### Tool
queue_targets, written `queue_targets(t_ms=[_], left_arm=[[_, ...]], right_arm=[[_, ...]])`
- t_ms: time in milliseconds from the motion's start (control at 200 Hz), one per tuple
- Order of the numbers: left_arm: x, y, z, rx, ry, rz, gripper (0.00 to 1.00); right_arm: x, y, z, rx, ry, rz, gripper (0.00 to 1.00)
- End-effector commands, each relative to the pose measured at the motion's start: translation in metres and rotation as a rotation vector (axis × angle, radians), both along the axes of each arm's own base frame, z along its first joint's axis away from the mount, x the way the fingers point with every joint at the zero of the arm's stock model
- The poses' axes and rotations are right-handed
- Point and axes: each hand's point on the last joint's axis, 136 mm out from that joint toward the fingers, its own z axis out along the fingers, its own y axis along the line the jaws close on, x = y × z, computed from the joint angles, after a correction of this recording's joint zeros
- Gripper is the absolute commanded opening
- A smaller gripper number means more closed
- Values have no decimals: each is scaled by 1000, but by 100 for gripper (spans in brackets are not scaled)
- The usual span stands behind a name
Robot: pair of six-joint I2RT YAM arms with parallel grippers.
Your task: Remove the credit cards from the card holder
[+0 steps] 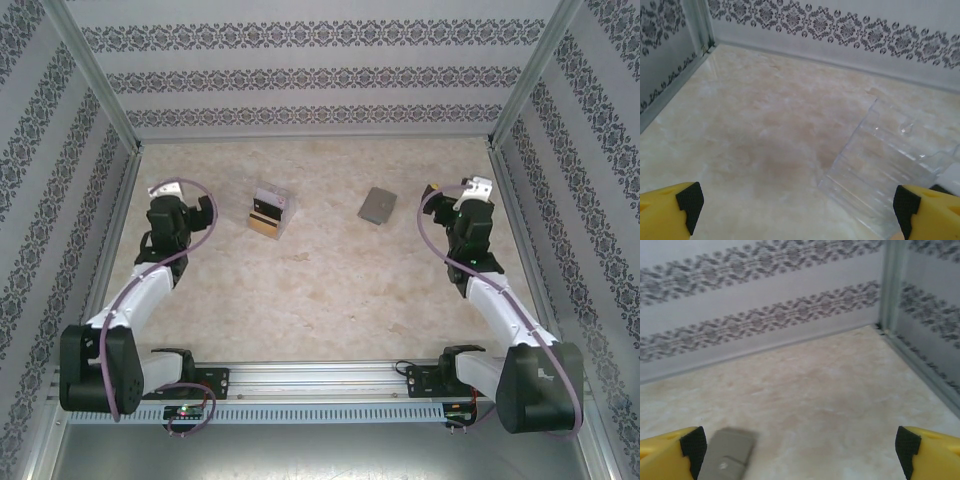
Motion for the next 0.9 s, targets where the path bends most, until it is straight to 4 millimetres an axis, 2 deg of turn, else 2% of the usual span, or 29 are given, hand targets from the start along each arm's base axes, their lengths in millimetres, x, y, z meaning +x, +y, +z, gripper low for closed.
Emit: queue_targets(t_ms=[0,85,195,305,525,545,639,764,899], left_arm=[[-28,3,-16,-151,187,114,99],[-29,-3,-13,-196,241,109,99],[-25,-17,-8,-260,274,53,99],[-21,-29,-6,-304,278,-4,99],[-20,-42,-8,-353,296,-56,99],[-20,-42,-8,-355,295,-58,99],[-21,-47,-9,-366,288,-85,99],[-23,-52,-9,-369,311,-117,99],[-26,-54,-10,-368,324,-126,99]], right_arm=[[-7,37,-8,149,119,170,98],[0,52,-3,268,127,219,98],[13,87,-5,402,222,380,98],[32,108,-19,467,272,420,98],[79,128,-64,514,443,328,97],[85,130,-61,510,441,324,97],[108,143,-74,505,488,330,93],[134,143,-97,515,547,268,92],[150,146,-127,509,622,214,91]])
